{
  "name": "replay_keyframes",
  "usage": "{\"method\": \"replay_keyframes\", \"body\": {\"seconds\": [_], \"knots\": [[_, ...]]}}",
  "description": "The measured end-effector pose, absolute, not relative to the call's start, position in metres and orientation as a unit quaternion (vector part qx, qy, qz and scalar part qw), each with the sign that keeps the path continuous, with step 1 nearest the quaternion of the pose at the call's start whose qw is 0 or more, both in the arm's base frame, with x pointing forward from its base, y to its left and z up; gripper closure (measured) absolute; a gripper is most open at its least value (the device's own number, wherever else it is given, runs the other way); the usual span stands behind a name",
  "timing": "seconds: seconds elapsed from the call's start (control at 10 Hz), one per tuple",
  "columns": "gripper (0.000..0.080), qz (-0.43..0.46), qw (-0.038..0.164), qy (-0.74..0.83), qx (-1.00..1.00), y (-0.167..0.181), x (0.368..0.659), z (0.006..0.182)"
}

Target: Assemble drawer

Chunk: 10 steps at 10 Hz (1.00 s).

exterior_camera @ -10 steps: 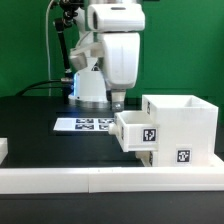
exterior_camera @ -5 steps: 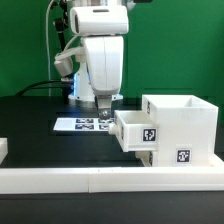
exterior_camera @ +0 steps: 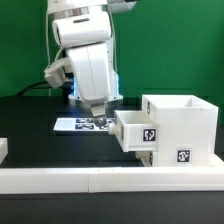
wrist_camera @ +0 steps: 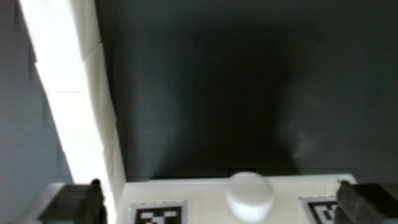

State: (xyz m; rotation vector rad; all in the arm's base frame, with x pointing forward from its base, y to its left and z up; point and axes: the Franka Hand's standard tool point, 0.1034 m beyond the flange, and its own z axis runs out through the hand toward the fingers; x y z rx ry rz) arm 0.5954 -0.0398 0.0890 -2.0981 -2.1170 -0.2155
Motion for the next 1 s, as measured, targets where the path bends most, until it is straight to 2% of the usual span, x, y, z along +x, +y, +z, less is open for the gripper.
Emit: {"method": "replay_keyframes", "body": {"seconds": [0.7,1.0], "knots": [[0.0151,-0.065,0.101,-0.701,-0.703,0.001,0.587,0.067],[0.0151,-0.064,0.105,-0.693,-0.711,0.022,0.588,0.069]]}}
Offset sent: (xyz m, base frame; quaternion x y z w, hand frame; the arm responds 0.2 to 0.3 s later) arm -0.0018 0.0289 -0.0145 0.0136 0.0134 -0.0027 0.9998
